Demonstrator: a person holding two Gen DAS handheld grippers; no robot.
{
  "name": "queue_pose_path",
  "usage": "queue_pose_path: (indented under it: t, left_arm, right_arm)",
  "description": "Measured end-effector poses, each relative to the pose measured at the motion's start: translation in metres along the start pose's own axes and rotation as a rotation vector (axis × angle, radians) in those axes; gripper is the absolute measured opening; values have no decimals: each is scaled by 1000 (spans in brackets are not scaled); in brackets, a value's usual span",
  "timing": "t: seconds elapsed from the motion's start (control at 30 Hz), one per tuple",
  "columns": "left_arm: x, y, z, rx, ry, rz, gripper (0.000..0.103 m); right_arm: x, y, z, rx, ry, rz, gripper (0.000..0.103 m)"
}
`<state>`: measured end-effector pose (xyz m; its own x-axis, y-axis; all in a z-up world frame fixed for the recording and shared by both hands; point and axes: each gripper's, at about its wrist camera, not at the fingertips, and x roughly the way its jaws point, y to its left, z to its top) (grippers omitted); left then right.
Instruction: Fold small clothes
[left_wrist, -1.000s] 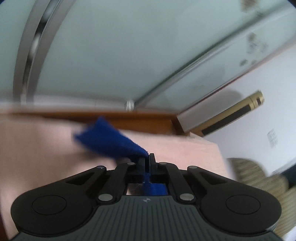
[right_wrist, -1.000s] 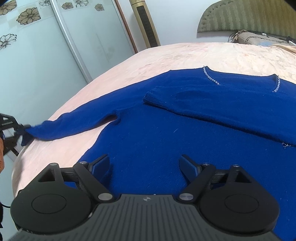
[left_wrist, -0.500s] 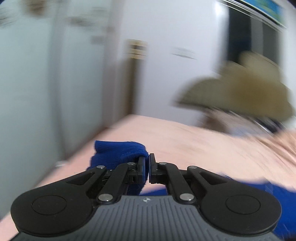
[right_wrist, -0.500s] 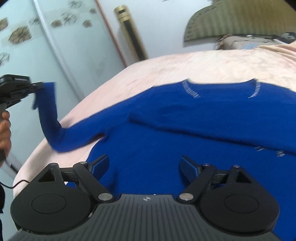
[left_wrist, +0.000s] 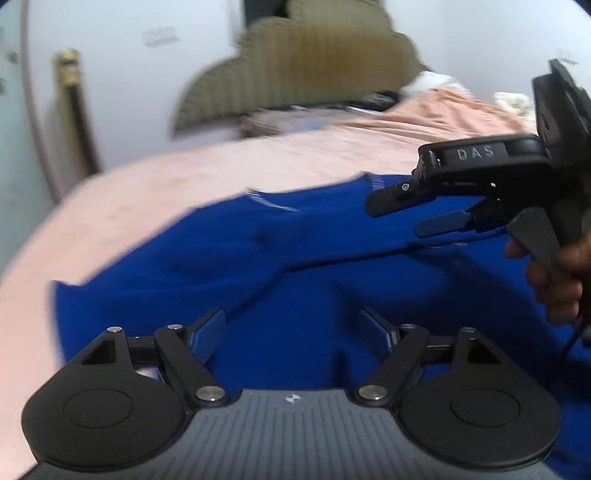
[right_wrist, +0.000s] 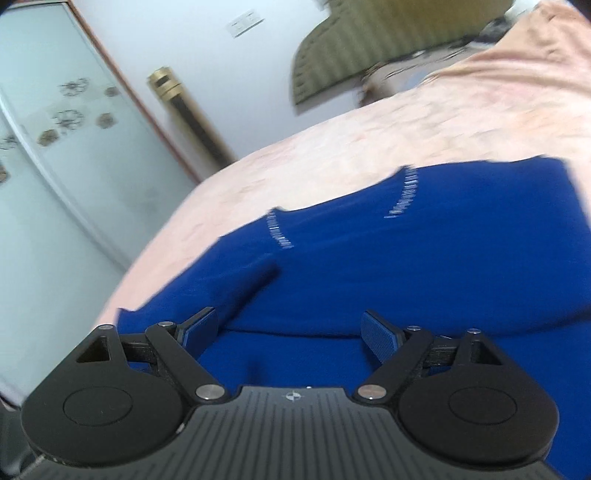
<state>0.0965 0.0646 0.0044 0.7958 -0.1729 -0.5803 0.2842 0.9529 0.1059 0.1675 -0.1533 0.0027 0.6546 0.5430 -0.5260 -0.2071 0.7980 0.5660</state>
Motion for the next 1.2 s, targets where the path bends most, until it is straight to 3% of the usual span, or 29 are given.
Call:
queue_pose_path:
  t: [0.1,0.27,0.33,0.37,0.4,0.43,0.6,0.73,0.8,0.83,0.87,0.9,0.97,1.0,1.03,1.13,1.2]
  left_arm:
    - [-6,20,-4,-59,-25,114,80]
    - [-6,56,-7,-224,17,95,80]
    - [-3,59,-11,-229,31,141,80]
    - [-2,62,-12,-228,38,169,80]
    - [-2,64,-13,-230,44,190,80]
    - [-3,67,-14,-239,48,199,80]
    - [-6,82,-17,-305,56,206,80]
    - [-6,88,-13,-336,49,188,80]
    - [-2,89,-10,-348,56,179,80]
    - [2,88,-9,-353,64,180,80]
    - [5,87,-8,-356,74,183,80]
    - [8,85,-7,-360,83,187,80]
    - [13,81,-7,-362,106,196,80]
    - [14,80,-8,-360,113,198,80]
    - [14,79,-9,-357,116,198,80]
    - [13,78,-12,-344,123,203,80]
    - [15,78,-13,-348,139,208,80]
  right_arm:
    - [32,2,9,34,33,57,86]
    - [83,-4,21,216,65,159,82]
    - [93,0,26,226,63,155,69]
    - [95,3,28,220,66,136,51]
    - [94,6,30,215,73,117,24]
    - [92,6,32,213,75,94,12]
    - [44,8,36,159,-23,41,8]
    - [-16,12,43,110,-112,-17,8]
    - [-41,7,50,131,-168,-98,22]
    - [-49,4,55,120,-193,-140,35]
    - [-50,3,61,70,-209,-165,72]
    - [-49,2,66,-4,-226,-171,88]
    - [-45,-2,66,-137,-272,-295,85]
    - [-40,-6,66,-169,-243,-386,84]
    - [-39,-11,65,-160,-220,-415,83]
    - [-38,-38,53,-30,-132,-211,82]
    - [-26,-49,46,29,-46,-130,82]
